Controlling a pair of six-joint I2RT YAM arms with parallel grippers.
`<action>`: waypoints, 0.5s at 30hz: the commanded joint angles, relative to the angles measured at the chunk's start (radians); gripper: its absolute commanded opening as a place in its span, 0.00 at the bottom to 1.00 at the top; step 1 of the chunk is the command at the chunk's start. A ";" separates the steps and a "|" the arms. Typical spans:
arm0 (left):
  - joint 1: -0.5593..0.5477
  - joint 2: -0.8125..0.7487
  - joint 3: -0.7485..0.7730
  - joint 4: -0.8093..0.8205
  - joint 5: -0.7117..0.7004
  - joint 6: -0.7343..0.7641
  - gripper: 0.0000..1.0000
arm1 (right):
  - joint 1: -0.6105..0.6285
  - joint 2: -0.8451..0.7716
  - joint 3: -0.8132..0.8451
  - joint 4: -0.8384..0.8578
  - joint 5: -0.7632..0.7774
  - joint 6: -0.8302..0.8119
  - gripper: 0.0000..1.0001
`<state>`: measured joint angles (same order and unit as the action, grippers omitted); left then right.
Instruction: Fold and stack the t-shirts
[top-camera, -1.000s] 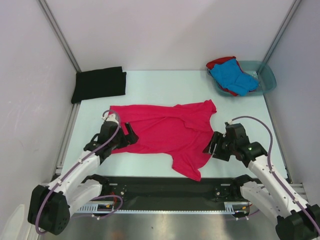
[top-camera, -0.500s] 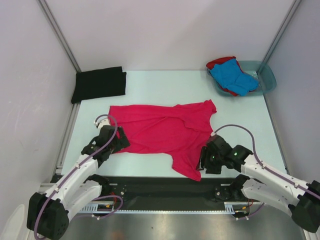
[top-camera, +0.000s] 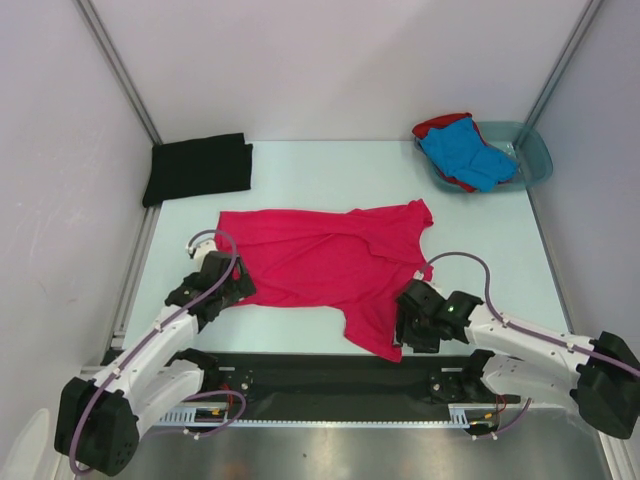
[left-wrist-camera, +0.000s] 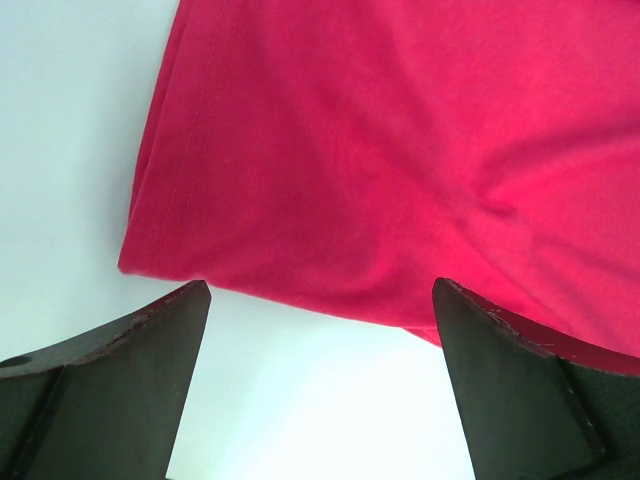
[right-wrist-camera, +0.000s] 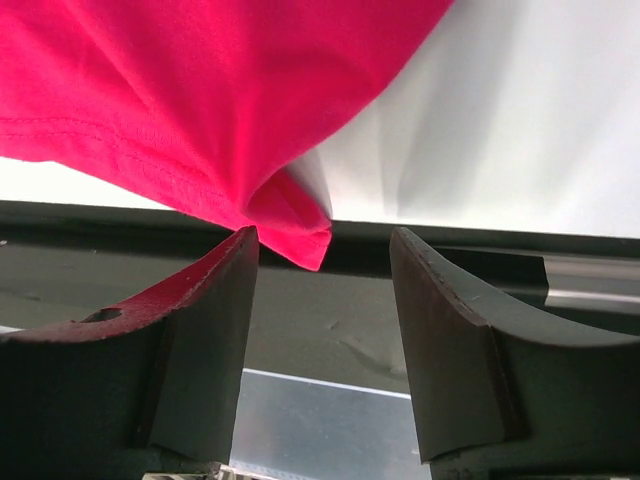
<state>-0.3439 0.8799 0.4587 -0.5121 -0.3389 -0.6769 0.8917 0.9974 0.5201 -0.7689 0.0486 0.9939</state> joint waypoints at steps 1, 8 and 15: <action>-0.003 0.016 0.017 -0.032 -0.035 -0.039 1.00 | 0.012 0.021 0.003 0.046 0.025 0.000 0.61; -0.003 0.021 0.008 -0.039 -0.026 -0.059 1.00 | 0.013 0.037 -0.015 0.123 0.027 -0.011 0.63; -0.003 0.031 0.023 -0.046 -0.032 -0.050 1.00 | 0.013 0.073 -0.038 0.192 -0.039 -0.008 0.62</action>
<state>-0.3439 0.9054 0.4591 -0.5507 -0.3485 -0.7105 0.8974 1.0637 0.4931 -0.6289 0.0280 0.9909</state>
